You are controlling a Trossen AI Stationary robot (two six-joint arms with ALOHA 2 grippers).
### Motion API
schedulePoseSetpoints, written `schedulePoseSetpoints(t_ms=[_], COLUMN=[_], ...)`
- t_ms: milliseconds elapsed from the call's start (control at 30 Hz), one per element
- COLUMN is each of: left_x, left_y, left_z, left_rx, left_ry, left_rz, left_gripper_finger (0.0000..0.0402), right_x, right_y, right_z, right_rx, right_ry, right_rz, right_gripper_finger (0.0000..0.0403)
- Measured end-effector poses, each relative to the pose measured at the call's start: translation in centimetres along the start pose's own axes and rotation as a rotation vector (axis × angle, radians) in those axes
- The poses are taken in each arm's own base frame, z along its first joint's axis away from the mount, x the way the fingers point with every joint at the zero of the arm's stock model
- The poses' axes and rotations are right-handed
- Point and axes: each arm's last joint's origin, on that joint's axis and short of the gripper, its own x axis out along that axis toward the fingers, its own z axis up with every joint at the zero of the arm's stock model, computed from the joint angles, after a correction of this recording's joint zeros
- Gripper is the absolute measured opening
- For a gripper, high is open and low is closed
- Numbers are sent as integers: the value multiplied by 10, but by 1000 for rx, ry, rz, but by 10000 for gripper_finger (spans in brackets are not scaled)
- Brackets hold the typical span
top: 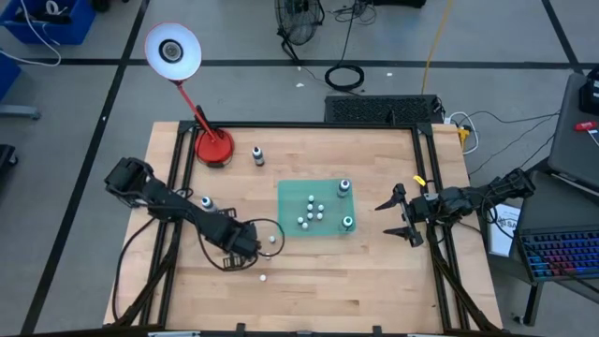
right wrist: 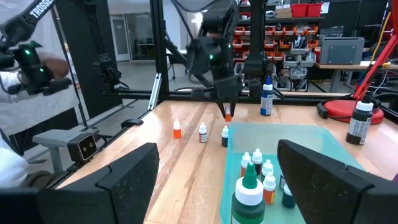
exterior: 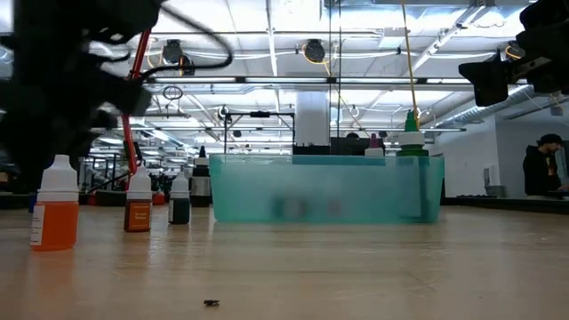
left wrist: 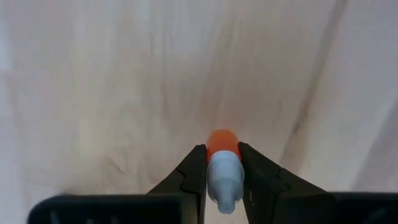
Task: Pick & Place food coloring
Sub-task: Put the small orange food coloring bottle into the blue bin
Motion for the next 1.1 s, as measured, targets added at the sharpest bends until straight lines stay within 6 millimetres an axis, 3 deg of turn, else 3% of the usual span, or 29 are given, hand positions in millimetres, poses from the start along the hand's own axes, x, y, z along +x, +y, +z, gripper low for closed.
schedulePoseSetpoints(t_ms=[167, 333, 433, 533, 700, 867, 1100], left_x=[-50, -114, -128, -116, -72, -40, -28], left_y=[7, 28, 50, 70, 84, 74, 45], left_z=[32, 77, 103, 128, 157, 165, 164], left_rx=[54, 123, 116, 106, 133, 169, 225], left_ry=[-110, -367, -405, -356, -220, -122, -90], left_rz=[52, 77, 96, 76, 33, -11, -53], left_gripper_finger=[70, 70, 70, 70, 70, 70, 69], right_x=[0, 0, 0, 0, 0, 0, 0], right_y=[0, 0, 0, 0, 0, 0, 0], right_z=[0, 0, 0, 0, 0, 0, 0], right_rx=[0, 0, 0, 0, 0, 0, 0], right_ry=[0, 0, 0, 0, 0, 0, 0], right_rz=[0, -1, 0, 0, -1, 0, 0], right_gripper_finger=[313, 313, 313, 313, 313, 313, 313])
